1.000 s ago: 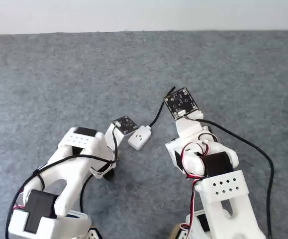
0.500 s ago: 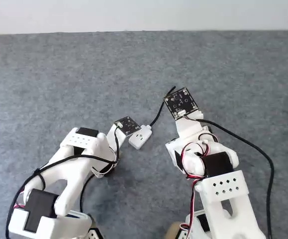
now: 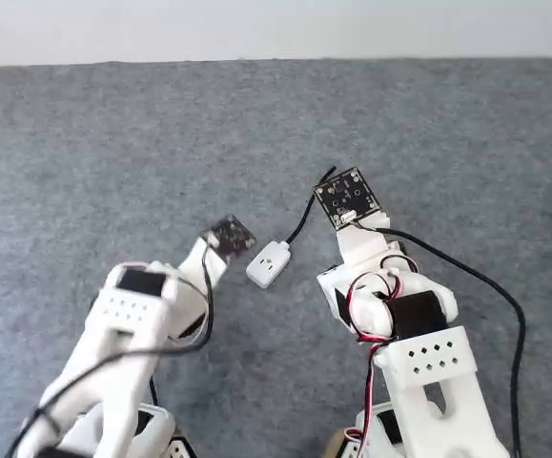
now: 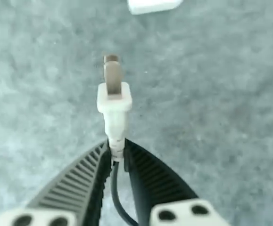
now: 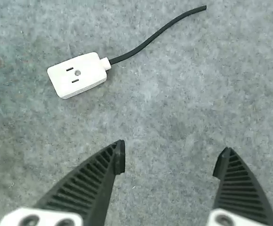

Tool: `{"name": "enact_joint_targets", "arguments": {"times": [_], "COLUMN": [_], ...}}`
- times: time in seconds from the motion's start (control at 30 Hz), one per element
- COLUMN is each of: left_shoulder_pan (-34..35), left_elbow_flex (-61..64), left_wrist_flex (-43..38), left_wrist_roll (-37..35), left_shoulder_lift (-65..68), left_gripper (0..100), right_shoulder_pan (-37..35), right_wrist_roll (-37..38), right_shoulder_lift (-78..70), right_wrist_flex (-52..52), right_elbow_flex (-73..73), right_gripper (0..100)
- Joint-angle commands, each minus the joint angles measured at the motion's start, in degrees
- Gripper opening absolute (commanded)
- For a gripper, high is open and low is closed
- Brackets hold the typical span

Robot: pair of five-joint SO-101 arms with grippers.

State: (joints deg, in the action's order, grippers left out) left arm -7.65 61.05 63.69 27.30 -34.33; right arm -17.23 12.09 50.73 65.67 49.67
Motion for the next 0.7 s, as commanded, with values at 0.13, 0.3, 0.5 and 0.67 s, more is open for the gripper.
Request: {"name": "enact_joint_targets", "arguments": {"times": [0.13, 0.3, 0.5, 0.67], "left_shoulder_pan": [0.0, -0.1, -8.8, -13.4], "left_elbow_flex": [5.8, 5.8, 5.9, 5.5], "left_wrist_flex": [1.4, 2.6, 2.5, 2.2], "left_wrist_roll": [-0.7, -0.6, 1.4, 3.1], "left_shoulder_lift": [-20.0, -25.6, -26.2, -26.2], "left_gripper": [1, 1, 1, 1], "right_shoulder_pan": [0.4, -1.5, -8.2, -8.1], "right_wrist_roll": [0.4, 0.4, 0.4, 0.4], "right_shoulder_lift": [0.4, 0.4, 0.4, 0.4], "right_wrist_flex": [-0.6, -0.6, -0.4, 0.2], "right_elbow_flex": [-0.4, -0.4, -2.4, -5.5], "right_gripper": [31.4, 31.4, 31.4, 31.4]}}
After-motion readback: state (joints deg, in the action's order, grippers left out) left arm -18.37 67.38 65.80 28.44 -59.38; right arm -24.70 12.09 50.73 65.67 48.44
